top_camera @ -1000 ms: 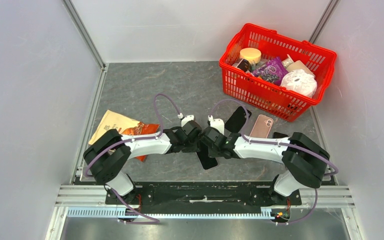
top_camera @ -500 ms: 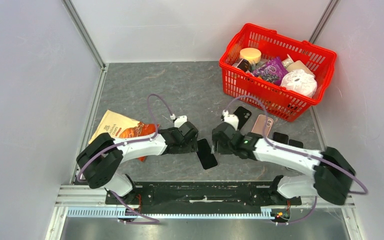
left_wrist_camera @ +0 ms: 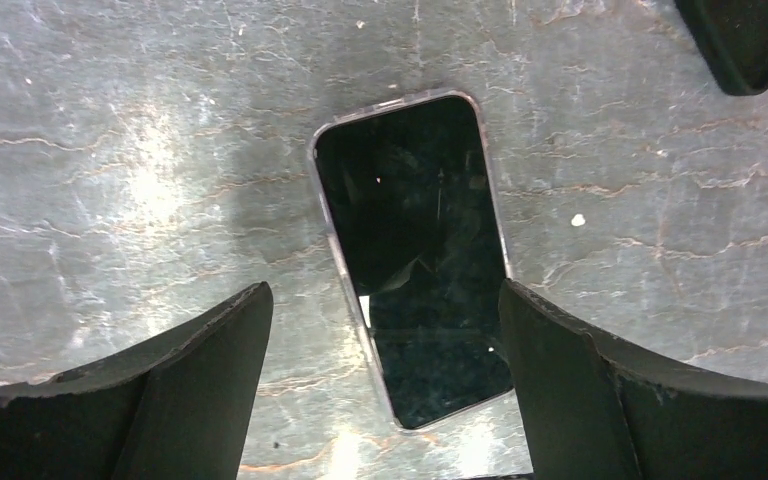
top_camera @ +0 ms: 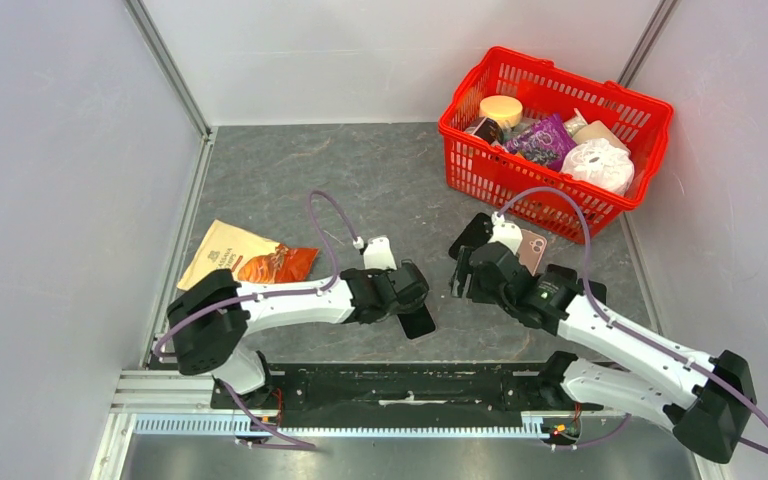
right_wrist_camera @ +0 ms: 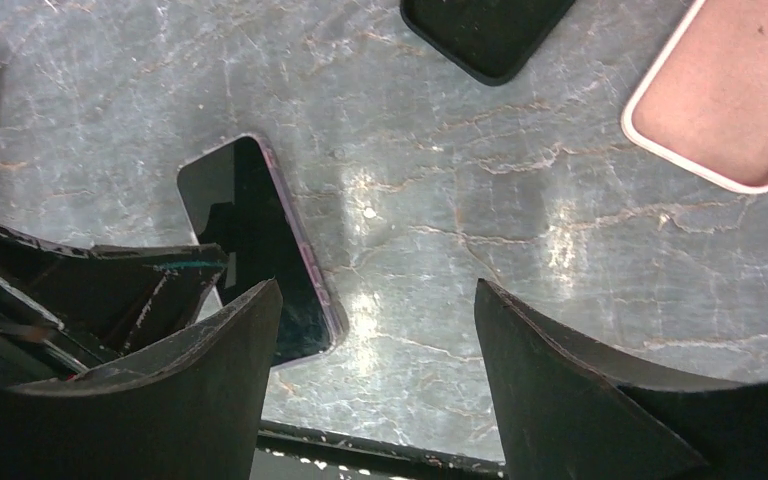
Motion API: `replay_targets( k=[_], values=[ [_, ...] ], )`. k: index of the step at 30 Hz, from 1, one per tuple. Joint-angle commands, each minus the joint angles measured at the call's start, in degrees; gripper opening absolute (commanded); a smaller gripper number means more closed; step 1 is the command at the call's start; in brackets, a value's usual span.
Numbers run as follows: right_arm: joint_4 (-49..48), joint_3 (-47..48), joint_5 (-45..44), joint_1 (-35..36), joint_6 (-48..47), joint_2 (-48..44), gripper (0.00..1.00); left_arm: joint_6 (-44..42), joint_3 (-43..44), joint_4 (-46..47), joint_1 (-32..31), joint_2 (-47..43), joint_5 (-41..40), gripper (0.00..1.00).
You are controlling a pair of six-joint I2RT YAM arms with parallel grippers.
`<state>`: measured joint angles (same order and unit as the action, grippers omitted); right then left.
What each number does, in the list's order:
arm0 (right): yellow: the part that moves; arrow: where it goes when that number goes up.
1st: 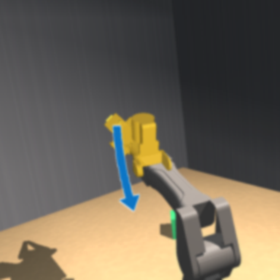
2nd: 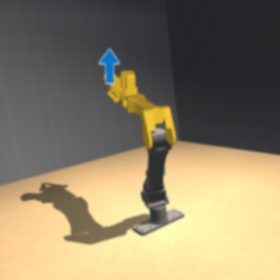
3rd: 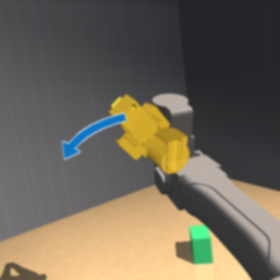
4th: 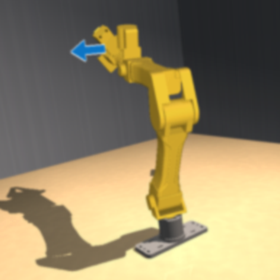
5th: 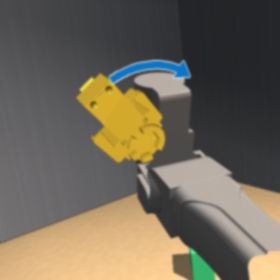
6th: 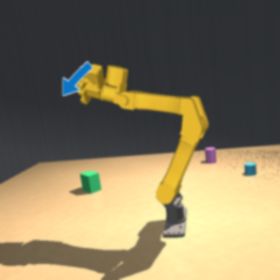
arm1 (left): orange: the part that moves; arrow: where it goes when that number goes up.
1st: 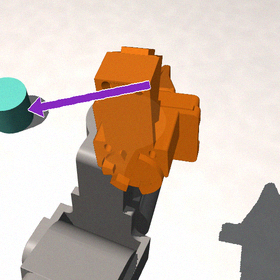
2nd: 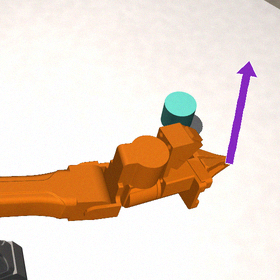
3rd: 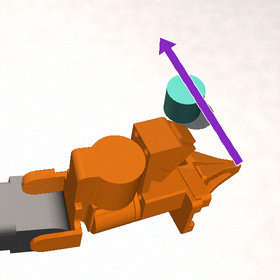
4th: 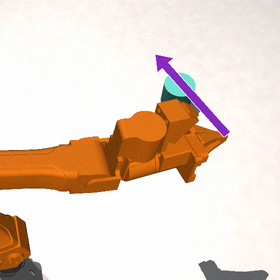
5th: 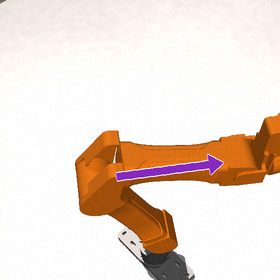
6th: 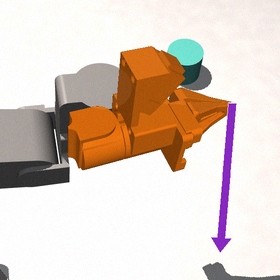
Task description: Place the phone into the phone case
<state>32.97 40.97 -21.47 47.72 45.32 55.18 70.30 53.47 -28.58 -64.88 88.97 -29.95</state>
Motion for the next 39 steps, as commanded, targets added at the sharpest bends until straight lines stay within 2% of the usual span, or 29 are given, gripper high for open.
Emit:
replay_targets(
  k=[1, 7, 12, 28, 39],
  values=[
    [2.6, -0.7, -1.8, -0.3, -0.5, -2.5, 0.79, 8.8, 5.2, -5.0, -1.9, 3.3, -6.7, 0.90],
    [4.3, -0.6, -2.9, -0.6, -1.2, -5.5, 0.79, 13.1, 10.1, -9.1, -4.3, 8.1, -9.5, 0.91],
    [5.3, -0.2, -2.7, -0.8, -1.6, -6.3, 0.79, 18.2, 13.9, -15.9, -4.7, 12.3, -10.1, 0.92],
    [5.9, -1.2, -1.5, -0.8, -1.7, -7.4, 0.79, 12.7, 14.5, -7.9, -5.7, 16.3, -8.3, 0.93],
    [5.9, -2.6, -0.6, -0.8, -1.2, -8.3, 0.79, 13.0, 18.9, -12.5, -6.3, 21.1, -8.1, 0.94]
  ],
)
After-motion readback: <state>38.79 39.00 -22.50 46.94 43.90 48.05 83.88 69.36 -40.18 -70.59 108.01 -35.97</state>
